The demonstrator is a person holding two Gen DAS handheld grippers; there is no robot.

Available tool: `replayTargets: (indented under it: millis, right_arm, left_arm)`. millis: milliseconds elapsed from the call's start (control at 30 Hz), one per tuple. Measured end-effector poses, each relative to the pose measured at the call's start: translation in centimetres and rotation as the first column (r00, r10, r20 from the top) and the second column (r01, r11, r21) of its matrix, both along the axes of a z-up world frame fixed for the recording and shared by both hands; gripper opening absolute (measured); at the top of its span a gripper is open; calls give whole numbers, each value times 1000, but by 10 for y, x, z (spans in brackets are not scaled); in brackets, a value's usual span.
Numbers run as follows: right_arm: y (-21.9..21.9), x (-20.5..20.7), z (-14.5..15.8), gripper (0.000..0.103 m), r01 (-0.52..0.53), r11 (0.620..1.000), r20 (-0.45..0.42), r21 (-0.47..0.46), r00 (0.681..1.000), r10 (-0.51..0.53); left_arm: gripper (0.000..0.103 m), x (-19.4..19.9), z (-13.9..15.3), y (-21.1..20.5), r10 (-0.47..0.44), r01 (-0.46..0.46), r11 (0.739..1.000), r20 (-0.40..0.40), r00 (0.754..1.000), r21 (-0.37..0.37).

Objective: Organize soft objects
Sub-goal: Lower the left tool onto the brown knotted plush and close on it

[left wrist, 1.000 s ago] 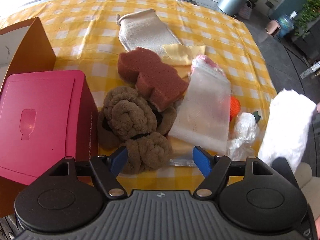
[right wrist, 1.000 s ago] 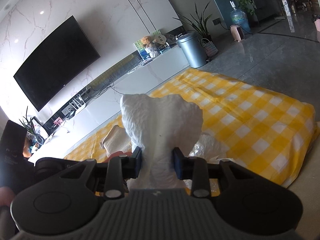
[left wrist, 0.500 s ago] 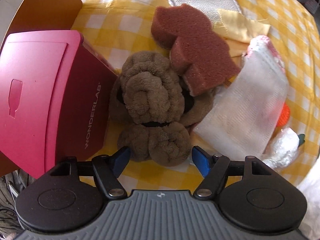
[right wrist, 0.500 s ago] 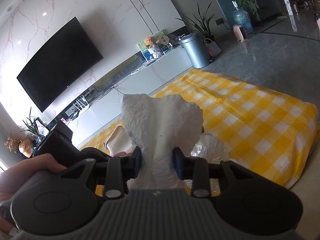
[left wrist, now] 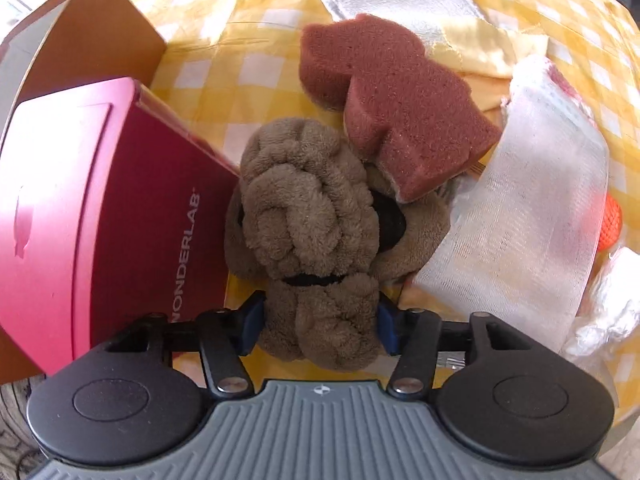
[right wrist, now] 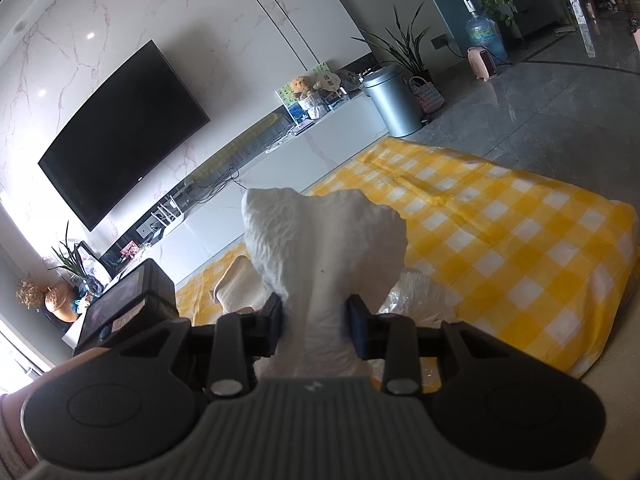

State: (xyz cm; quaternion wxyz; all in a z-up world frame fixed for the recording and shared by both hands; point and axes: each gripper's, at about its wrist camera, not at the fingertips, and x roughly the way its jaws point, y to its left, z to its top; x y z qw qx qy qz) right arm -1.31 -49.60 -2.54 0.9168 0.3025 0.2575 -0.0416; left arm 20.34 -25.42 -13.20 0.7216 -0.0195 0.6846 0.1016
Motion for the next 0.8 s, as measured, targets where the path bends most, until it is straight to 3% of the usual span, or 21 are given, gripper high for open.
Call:
replayTargets:
  millis: [167, 333, 500, 567, 667, 800]
  right_arm:
    - [-1, 1, 0, 36, -2, 1000, -1, -1, 1000, 2]
    - [-2, 3, -2, 36, -5, 1000, -7, 7, 1000, 5]
    - [0, 6, -2, 36, -16, 1000, -11, 3, 1000, 16]
    - [1, 6, -1, 36, -20, 1000, -10, -1, 1000, 20]
    - [1, 7, -1, 35, -24, 1000, -9, -4, 1000, 24]
    - [3, 8, -1, 35, -25, 1000, -15, -8, 1000, 25]
  left_arm:
    - [53, 3, 13, 3, -54, 54, 998, 4, 999, -26]
    - [47, -6, 25, 19, -75, 73, 986, -7, 997, -150]
    - [47, -30, 42, 19, -200, 201, 955, 28, 979, -217]
    - [47, -43, 44, 17, -269, 267, 935, 26, 963, -233]
    - [47, -65, 42, 6, -457, 440, 851, 11, 890, -287]
    - [50, -79, 36, -2, -526, 517, 822, 26, 850, -240]
